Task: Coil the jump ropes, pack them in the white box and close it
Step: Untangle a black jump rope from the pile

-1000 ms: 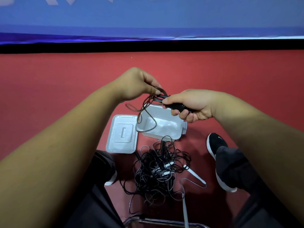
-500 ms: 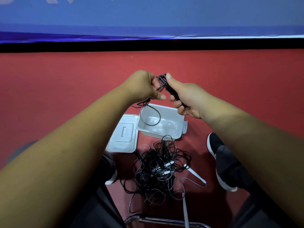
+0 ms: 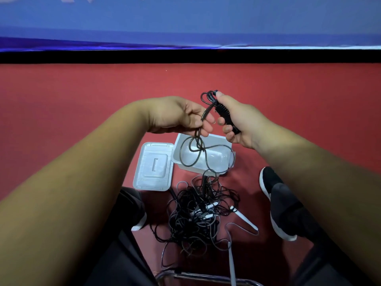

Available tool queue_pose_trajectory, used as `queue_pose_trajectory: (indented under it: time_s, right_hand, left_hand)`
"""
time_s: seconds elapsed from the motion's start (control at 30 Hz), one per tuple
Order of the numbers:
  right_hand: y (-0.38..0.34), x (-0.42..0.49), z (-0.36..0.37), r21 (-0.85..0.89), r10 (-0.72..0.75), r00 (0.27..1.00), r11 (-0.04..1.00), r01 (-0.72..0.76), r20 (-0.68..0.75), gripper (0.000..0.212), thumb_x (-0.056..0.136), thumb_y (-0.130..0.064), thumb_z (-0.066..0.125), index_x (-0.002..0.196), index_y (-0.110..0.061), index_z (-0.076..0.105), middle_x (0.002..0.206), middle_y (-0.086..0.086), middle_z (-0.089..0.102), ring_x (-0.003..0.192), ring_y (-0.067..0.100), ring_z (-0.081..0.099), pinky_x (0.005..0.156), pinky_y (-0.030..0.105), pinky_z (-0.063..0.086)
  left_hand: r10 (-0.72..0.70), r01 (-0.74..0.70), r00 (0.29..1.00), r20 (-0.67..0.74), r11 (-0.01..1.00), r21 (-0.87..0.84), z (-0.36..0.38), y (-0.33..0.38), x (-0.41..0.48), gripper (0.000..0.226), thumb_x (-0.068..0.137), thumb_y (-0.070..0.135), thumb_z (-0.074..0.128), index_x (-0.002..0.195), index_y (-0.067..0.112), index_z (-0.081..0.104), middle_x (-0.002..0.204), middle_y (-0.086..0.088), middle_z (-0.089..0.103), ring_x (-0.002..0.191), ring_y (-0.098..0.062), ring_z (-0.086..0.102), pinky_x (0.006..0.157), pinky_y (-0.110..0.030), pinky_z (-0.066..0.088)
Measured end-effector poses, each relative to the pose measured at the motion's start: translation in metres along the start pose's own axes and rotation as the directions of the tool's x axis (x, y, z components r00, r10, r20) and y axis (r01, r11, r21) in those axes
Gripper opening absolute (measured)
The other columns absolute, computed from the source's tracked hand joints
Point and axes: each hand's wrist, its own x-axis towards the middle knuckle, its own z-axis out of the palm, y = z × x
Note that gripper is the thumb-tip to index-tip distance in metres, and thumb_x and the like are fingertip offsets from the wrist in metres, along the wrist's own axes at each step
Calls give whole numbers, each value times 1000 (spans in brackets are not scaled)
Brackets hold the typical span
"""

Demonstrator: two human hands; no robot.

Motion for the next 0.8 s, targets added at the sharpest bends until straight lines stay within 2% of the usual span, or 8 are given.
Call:
queue_pose_trajectory:
  time_s: [0.1,0.2,0.33,0.43,0.53,0.6,0.67,0.8]
  right_hand:
    - [1,-1,0,-13,4,1000,1000,-4,14,48,85,-70,74,98,-24,68,75,-1,59,48,11,40,45,21,36]
    - [3,-1,0,-9,17,999,1000,-16,29,50,84,-72,74,100,-24,67,75,-1,59,49,12,39,45,22,36]
    - [4,-1,2,14,46,994,999,-47,97,50,88,-72,69,105,-25,66,71,-2,56,48,12,36,46,21,34]
    - [0,-1,1,48,47,989,997,-54,140,46,94,-68,61,102,-24,67,67,-5,53,46,11,34,45,20,32]
    - [-5,2,-4,113,68,986,990,-86,155,42,97,-64,53,102,-25,65,65,-7,49,45,9,34,44,20,30]
    - [-6,3,-7,151,83,986,983,-105,146,39,97,-62,51,98,-25,64,64,-8,48,45,8,34,45,19,29]
    - [-6,4,-10,170,92,988,979,-113,126,38,97,-60,50,95,-24,64,64,-8,48,46,8,34,45,19,29]
    - [-6,7,-13,195,97,990,974,-115,99,36,96,-58,51,93,-24,63,64,-7,49,45,8,35,46,19,31]
  left_hand:
    - [-35,34,999,13,998,55,0,-5,1,27,102,-8,54,125,3,63,109,-11,77,104,-19,73,84,-21,59]
    - [-74,108,988,-137,960,260,3,-9,9,15,103,3,60,116,1,66,97,-9,77,89,-16,73,78,-22,60]
    - [-39,239,931,-364,817,525,12,-10,17,16,106,16,57,104,7,71,92,-11,75,66,-20,73,57,-24,59]
    - [16,226,876,-483,870,438,18,-8,20,21,108,15,52,104,6,70,86,-14,68,59,-27,71,50,-26,59]
    - [73,65,832,-549,972,228,12,-9,19,17,105,19,62,101,3,68,87,-16,64,64,-31,69,64,-41,66]
    - [110,-38,830,-547,989,143,4,-8,16,15,99,19,71,96,5,69,84,-12,67,65,-30,68,75,-49,66]
    - [165,-97,838,-520,983,156,-3,-4,11,15,95,18,76,96,4,72,82,-10,72,69,-24,68,80,-43,63]
    - [250,-191,891,-378,964,185,-8,0,3,14,93,2,73,106,5,75,104,-12,79,98,-18,75,94,-29,59]
